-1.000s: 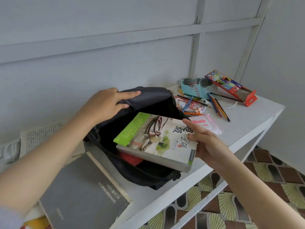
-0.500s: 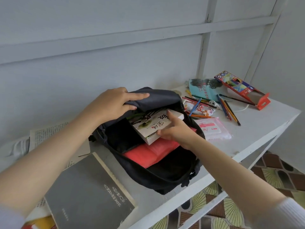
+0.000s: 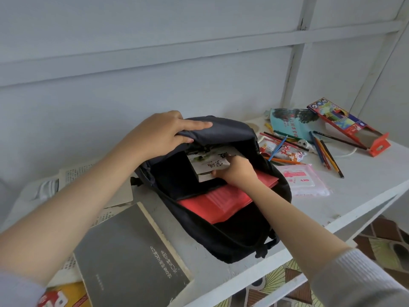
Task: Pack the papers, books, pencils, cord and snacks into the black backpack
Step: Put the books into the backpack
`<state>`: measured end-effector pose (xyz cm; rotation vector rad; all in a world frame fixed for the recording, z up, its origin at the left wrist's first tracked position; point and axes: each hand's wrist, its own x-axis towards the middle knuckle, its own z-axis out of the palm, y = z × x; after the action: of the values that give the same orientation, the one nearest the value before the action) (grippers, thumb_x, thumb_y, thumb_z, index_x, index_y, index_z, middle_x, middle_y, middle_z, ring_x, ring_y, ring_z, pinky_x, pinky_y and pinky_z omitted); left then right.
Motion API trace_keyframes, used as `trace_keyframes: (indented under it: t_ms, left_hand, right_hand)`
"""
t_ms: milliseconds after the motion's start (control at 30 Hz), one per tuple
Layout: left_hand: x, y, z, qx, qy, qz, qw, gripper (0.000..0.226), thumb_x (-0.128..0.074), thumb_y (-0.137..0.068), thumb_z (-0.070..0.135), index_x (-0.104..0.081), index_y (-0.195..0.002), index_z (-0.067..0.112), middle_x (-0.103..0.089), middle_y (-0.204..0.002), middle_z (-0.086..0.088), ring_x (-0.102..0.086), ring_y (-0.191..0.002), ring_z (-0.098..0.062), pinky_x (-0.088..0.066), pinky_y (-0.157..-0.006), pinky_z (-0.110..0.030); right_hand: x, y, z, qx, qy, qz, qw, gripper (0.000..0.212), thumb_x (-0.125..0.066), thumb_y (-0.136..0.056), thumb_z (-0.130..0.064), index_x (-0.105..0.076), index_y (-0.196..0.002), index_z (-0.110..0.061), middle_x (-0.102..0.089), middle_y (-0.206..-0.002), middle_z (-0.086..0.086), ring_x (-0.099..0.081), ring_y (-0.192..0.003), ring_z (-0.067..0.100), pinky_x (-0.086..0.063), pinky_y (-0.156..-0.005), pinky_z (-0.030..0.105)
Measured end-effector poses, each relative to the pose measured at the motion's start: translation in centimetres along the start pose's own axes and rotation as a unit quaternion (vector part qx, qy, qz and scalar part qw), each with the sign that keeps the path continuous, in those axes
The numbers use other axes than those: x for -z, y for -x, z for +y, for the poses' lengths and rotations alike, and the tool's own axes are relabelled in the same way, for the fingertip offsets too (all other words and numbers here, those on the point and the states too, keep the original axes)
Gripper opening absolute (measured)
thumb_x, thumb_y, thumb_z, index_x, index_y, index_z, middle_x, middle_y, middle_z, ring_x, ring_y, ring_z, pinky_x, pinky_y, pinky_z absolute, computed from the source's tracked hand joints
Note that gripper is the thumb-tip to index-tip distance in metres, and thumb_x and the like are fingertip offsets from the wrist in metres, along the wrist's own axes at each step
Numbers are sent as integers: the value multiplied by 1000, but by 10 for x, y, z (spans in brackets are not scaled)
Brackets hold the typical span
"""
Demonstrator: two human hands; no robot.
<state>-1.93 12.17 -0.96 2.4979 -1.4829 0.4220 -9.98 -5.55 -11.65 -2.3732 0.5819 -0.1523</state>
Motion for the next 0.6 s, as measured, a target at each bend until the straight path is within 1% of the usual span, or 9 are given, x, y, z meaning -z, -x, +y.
trace_keyframes:
  t_ms: [67,133,233,300,367,433,533,567,600]
  left_hand:
    - [1,1,1,2,-2,-7,1000,58,-56,-92,26,-24,-130,54,-42,-80,3,-43,-76,-15,-23,-64,-26]
    - [0,2,1,2,1,-14,1000,59,-55,-92,25,-21,-131,54,-47,-87,-2,-46,-79,-16,-24,-65,-25]
    - [0,5,2,1,5,-17,1000,59,-55,-92,25,-21,-131,54,-49,-90,-3,-47,-79,-17,-28,-67,-25]
    - [-1,7,3,-2,-3,-17,1000,60,-55,-92,26,-20,-131,54,-48,-89,-3,-47,-77,-18,-30,-67,-26]
    - [-1,10,4,-9,-19,-15,1000,58,-55,-92,28,-21,-131,54,-47,-88,-3,-47,-74,-19,-33,-66,-28]
    - [-2,14,5,-13,-31,-14,999,57,-54,-92,29,-22,-132,54,-44,-85,-3,-45,-70,-18,-31,-62,-28]
    - [-5,18,4,-7,-35,-15,999,56,-54,-93,29,-23,-133,53,-41,-83,-1,-42,-67,-16,-30,-61,-27]
    - [-6,18,4,-3,-33,-15,999,56,-54,-93,29,-23,-133,53,-39,-81,1,-41,-67,-16,-29,-61,-27]
    - [-7,18,4,1,-29,-15,999,57,-54,-93,28,-23,-133,53,-37,-79,3,-40,-67,-15,-28,-61,-27]
  right_hand:
    - [0,-2,3,-6,49,3,999,72,-69,-79,-45,-42,-139,-17,-51,-136,7,-49,-124,28,-43,-94,37]
    - [-1,-4,4,5,82,2,997,68,-68,-79,-48,-46,-135,-16,-55,-130,7,-52,-119,28,-45,-89,36]
    - [0,-7,7,49,105,20,993,52,-67,-81,-44,-58,-119,-10,-63,-112,11,-58,-105,30,-44,-75,33]
    - [2,-12,13,75,111,23,991,46,-65,-83,-42,-61,-110,-5,-65,-100,12,-61,-98,31,-42,-68,30]
    - [4,-15,18,92,124,19,988,42,-63,-85,-42,-61,-99,-2,-58,-82,8,-61,-91,31,-38,-64,29]
    - [5,-15,21,105,135,19,985,37,-61,-87,-41,-56,-85,-4,-48,-73,4,-60,-85,31,-34,-61,29]
    - [3,-14,23,114,131,26,984,38,-60,-88,-39,-41,-70,-11,-44,-69,0,-59,-84,31,-32,-62,28]
    - [3,-13,22,117,133,28,984,38,-59,-89,-40,-42,-71,-11,-47,-71,2,-59,-87,32,-33,-62,28]
    - [2,-13,22,117,141,27,983,35,-57,-90,-40,-48,-76,-10,-52,-78,6,-58,-91,33,-34,-64,29]
